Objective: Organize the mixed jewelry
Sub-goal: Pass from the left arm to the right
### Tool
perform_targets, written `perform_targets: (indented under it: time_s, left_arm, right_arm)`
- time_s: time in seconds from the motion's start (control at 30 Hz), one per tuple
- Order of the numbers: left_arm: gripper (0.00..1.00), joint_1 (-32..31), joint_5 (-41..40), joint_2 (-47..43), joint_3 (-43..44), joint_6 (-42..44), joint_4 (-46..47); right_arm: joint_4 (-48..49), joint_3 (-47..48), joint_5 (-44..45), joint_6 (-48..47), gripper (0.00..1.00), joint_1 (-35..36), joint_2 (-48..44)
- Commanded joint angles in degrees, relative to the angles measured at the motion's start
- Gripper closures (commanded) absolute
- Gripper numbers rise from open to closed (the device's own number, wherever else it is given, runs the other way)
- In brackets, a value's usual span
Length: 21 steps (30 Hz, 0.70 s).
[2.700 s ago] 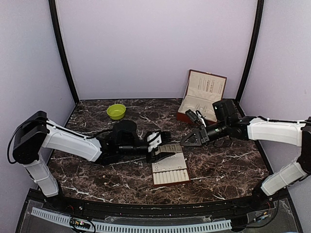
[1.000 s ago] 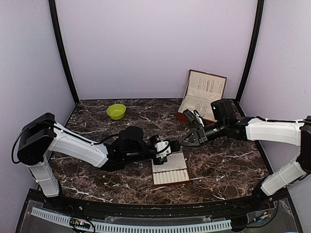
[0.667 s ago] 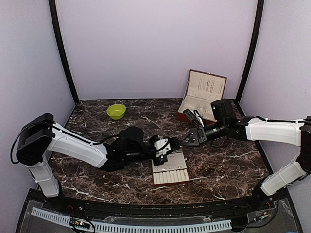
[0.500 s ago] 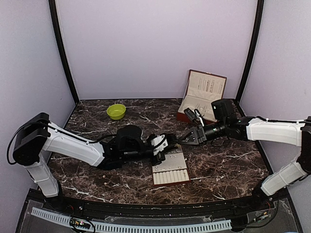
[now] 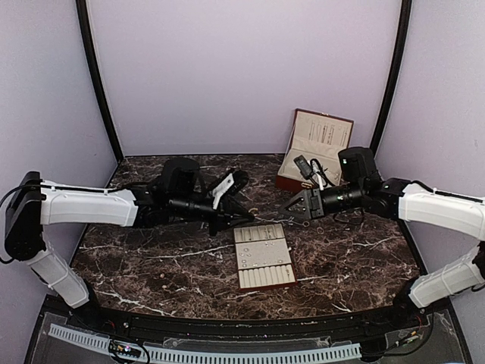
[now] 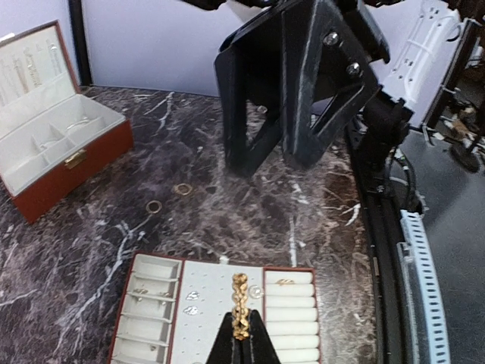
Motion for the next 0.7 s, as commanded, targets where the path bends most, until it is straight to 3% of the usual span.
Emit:
perform_targets:
  time_s: [0.0,0.23,0.53,0.67]
  left_arm:
    - [1.00,0.7,16.0,0.4,7.9,-0.3,-14.3]
    - [1.00,1.4,27.4,2.7,9.5,0.8,-16.9]
    - [1.00,1.4,28.5,3.9,10.2,1.8,-20.8]
    - [1.00,1.4,27.9,4.1,10.5,2.3,-22.0]
  right_arm:
    - [1.1,2.8,2.3,-1.5,0.63,3.4,0.0]
    - [4.0,4.0,0.5,-0.6,0.56,8.1,3.8]
    - [2.8,7.2,0.6,-1.1,0.68,11.3,6.0]
    - [1.8,7.7,1.3,-1.2,0.68,11.5,5.9]
